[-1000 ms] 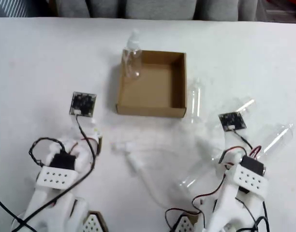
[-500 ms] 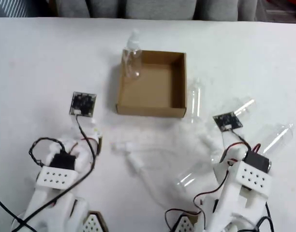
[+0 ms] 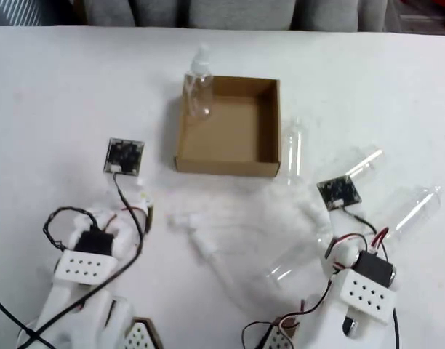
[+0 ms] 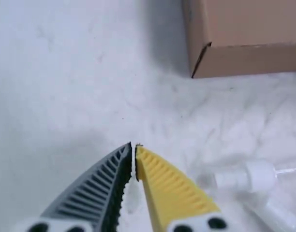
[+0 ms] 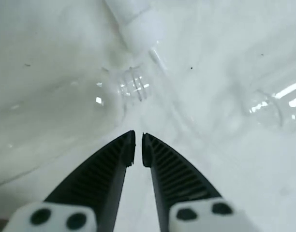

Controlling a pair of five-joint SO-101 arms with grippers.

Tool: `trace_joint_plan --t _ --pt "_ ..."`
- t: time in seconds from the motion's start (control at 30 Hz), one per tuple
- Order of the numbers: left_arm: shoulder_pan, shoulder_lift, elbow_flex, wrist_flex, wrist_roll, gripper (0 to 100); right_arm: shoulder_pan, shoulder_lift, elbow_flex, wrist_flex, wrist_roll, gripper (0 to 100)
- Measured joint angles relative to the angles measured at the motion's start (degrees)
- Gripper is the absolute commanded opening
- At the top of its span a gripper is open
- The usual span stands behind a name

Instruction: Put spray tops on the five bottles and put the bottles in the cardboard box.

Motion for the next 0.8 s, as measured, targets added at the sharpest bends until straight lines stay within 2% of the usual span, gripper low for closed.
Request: trace_joint_plan --t 0.1,0.2,0.63,0.8 --pt "0.00 0.00 0.00 0.00 0.00 2 0.00 2.81 0.00 -1.67 -0.18 1.7" --pt "0.00 0.00 0.00 0.00 0.00 2 -2.11 6.42 -0.35 -3.69 -3.60 1.7" --pt "-0.18 0.00 0.35 0.00 0.00 3 -27.08 13.19 -6.24 -5.54 -18.46 1.7" --pt "-0.09 0.00 0.70 0.00 0.00 3 -31.12 13.27 -6.51 -7.82 -21.63 1.7"
